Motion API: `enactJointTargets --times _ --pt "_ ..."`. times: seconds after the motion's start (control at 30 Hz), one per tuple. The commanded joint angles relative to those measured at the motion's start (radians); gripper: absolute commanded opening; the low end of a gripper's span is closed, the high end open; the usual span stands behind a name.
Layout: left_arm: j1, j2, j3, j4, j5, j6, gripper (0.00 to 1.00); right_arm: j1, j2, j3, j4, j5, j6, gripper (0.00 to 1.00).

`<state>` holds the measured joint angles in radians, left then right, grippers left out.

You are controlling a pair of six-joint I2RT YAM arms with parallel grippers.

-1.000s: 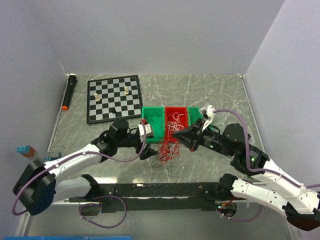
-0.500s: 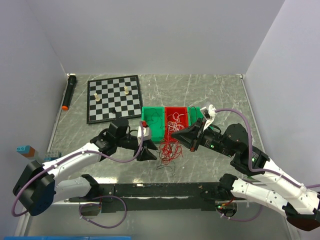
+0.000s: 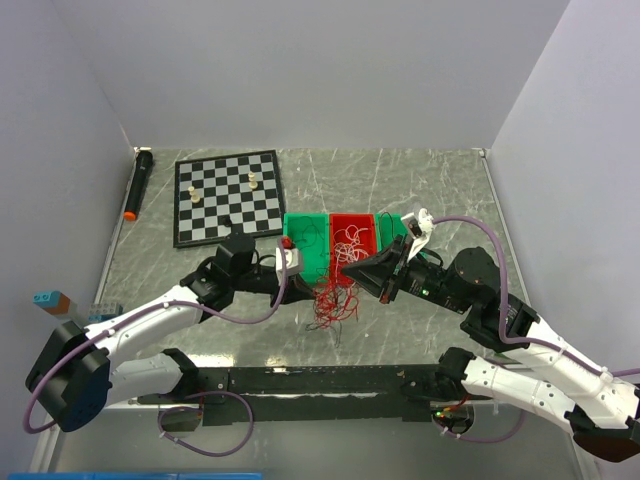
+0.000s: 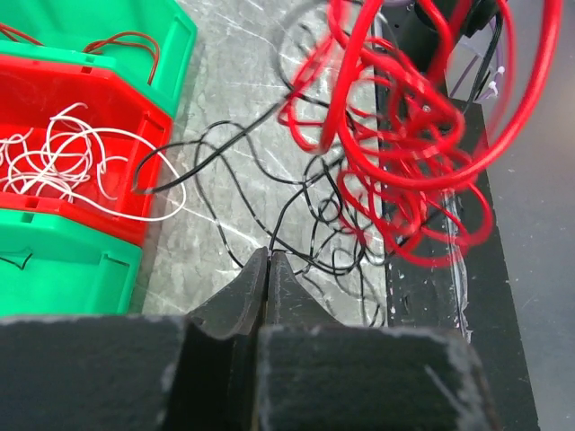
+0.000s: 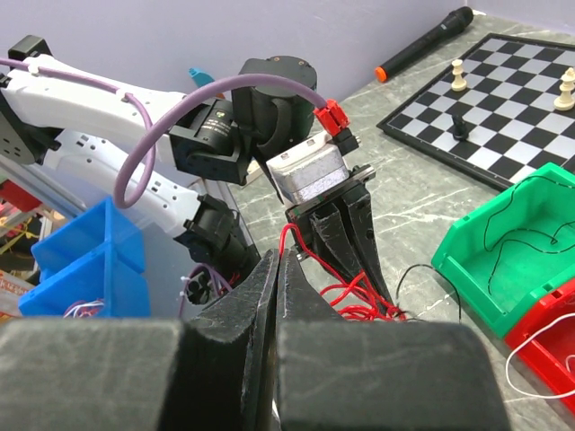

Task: Untangle the cables

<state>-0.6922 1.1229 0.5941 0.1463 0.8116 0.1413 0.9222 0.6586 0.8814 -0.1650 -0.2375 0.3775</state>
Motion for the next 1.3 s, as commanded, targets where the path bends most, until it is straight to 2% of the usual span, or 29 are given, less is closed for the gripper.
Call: enactJointTargets --times 0.0,0.1,0.2,0.4,0.53,0.67,0.9,1.03,1.27 --pt "0.000 -0.032 -0.007 -0.001 0.006 0.038 0.01 -0.005 -0.014 0.025 0.035 0.003 -0.003 0.00" --pt "0.002 -0.038 -0.005 -0.022 0.008 0.060 0.01 -0.005 -0.019 0.045 0.010 0.027 -0.020 0.00" --pt "0.002 -0.049 0.004 -0.140 -0.012 0.220 0.01 -0.006 -0.037 0.089 -0.046 0.095 -0.067 0.00" --pt "0.013 -0.084 -0.022 -0.414 -0.221 0.541 0.01 -0.006 -0.086 0.244 -0.197 0.380 -0.193 0.00" --pt "0.033 -0.109 -0.030 -0.542 -0.264 0.644 0.01 -0.008 -0.126 0.321 -0.209 0.542 -0.264 0.00" --pt "0.034 -0.146 -0.079 -0.597 -0.339 0.737 0.01 -0.008 -0.158 0.378 -0.185 0.671 -0.339 0.00" --pt "0.043 -0.196 -0.174 -0.660 -0.517 0.938 0.01 -0.006 -0.165 0.488 -0.163 0.727 -0.469 0.00" --pt "0.051 -0.209 -0.249 -0.645 -0.636 1.018 0.01 -0.006 -0.149 0.539 -0.180 0.738 -0.502 0.00" --pt "0.060 -0.201 -0.270 -0.620 -0.724 0.972 0.01 -0.006 -0.168 0.587 -0.122 0.757 -0.568 0.00"
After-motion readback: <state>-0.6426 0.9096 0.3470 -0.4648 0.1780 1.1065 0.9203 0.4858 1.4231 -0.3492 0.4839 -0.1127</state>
